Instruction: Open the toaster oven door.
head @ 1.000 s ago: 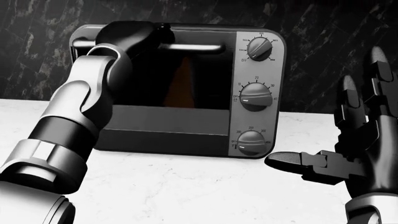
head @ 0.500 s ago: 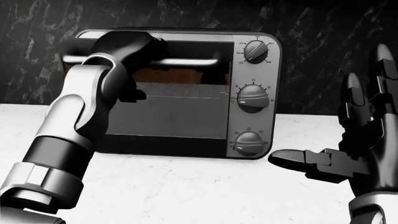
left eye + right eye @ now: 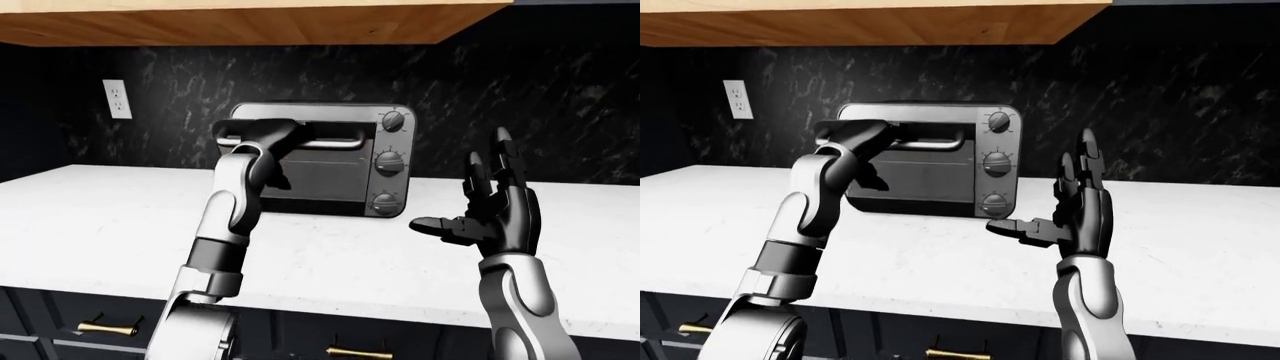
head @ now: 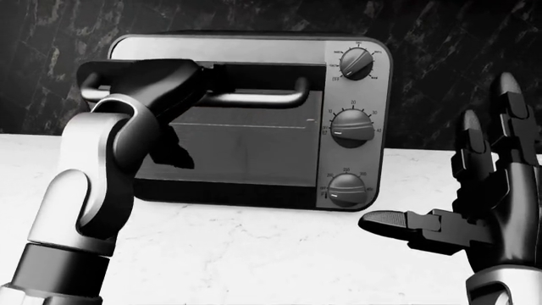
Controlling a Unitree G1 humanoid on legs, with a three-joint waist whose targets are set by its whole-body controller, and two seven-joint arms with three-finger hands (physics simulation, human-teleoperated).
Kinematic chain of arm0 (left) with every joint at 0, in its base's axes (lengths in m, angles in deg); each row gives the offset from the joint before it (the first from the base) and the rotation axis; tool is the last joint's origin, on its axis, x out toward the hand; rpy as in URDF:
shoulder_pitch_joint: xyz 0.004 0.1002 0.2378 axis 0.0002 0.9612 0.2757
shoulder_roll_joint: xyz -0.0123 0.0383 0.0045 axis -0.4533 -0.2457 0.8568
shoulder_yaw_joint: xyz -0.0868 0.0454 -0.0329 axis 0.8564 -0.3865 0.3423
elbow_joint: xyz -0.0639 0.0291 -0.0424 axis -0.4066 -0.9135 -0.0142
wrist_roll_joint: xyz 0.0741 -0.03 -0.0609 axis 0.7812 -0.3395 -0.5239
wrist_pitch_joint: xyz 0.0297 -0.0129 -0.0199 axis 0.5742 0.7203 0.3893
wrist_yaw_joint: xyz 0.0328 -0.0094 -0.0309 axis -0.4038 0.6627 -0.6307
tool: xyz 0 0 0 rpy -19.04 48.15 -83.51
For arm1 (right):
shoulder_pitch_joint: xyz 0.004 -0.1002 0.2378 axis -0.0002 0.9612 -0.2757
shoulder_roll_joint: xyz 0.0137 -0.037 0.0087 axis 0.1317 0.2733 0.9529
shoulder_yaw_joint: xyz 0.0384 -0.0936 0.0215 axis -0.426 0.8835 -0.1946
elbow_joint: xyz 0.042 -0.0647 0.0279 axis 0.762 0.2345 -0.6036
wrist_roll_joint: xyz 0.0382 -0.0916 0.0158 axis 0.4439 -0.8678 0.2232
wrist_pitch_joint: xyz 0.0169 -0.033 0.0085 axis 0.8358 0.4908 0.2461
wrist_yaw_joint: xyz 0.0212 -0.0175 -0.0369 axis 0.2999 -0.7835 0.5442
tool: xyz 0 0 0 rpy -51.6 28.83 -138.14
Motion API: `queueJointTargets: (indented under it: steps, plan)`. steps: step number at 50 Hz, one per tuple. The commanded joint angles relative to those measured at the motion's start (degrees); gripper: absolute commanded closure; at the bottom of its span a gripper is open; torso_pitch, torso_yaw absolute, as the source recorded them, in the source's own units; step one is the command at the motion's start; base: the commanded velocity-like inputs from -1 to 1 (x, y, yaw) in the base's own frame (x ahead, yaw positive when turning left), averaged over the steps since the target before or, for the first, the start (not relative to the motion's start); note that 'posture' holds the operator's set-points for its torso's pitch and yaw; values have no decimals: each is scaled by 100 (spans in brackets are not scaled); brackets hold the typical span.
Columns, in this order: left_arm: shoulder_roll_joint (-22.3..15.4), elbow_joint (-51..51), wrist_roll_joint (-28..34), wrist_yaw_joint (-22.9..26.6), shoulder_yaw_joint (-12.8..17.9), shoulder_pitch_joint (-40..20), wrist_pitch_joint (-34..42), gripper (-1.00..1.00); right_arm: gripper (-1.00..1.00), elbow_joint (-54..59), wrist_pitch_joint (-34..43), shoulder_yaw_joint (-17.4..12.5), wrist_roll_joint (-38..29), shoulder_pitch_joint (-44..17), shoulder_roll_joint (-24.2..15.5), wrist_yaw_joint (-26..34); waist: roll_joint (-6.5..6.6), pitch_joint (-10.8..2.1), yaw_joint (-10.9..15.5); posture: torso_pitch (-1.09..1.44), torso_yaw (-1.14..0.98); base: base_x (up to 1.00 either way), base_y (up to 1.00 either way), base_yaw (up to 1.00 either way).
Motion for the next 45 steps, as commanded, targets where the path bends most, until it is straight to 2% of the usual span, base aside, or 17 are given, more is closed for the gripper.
queueJointTargets:
  steps: [1, 4, 15, 24, 30, 45]
  plan:
    - [11, 156, 10, -30, 36, -12, 62, -55, -100, -228, -95, 43, -7, -117, -18, 12, -22, 84, -19, -65, 0, 0, 0, 0]
    - [56, 720, 63, 283, 45, 189, 151, -55, -100, -344, 32, 6, 30, -148, -33, -11, -25, 101, 8, -65, 0, 0, 0, 0]
    - [182, 1768, 99, 616, 64, 857, 189, -54, -100, -441, 159, -105, 108, -198, -81, -39, -31, 198, 87, -65, 0, 0, 0, 0]
    - [244, 2993, 82, 1044, 104, 1367, 402, -55, -100, -323, 25, -30, 44, -166, -45, -21, -20, 288, 95, -65, 0, 0, 0, 0]
    - [303, 3814, 131, 1515, 99, 1750, 513, -55, -100, -303, -14, 18, 7, -150, -16, -28, -33, 323, 96, -65, 0, 0, 0, 0]
    - [509, 5197, 67, 1840, 42, 3108, 425, -60, -100, -199, -172, 20, 17, -59, 12, -1, -9, 184, 92, -65, 0, 0, 0, 0]
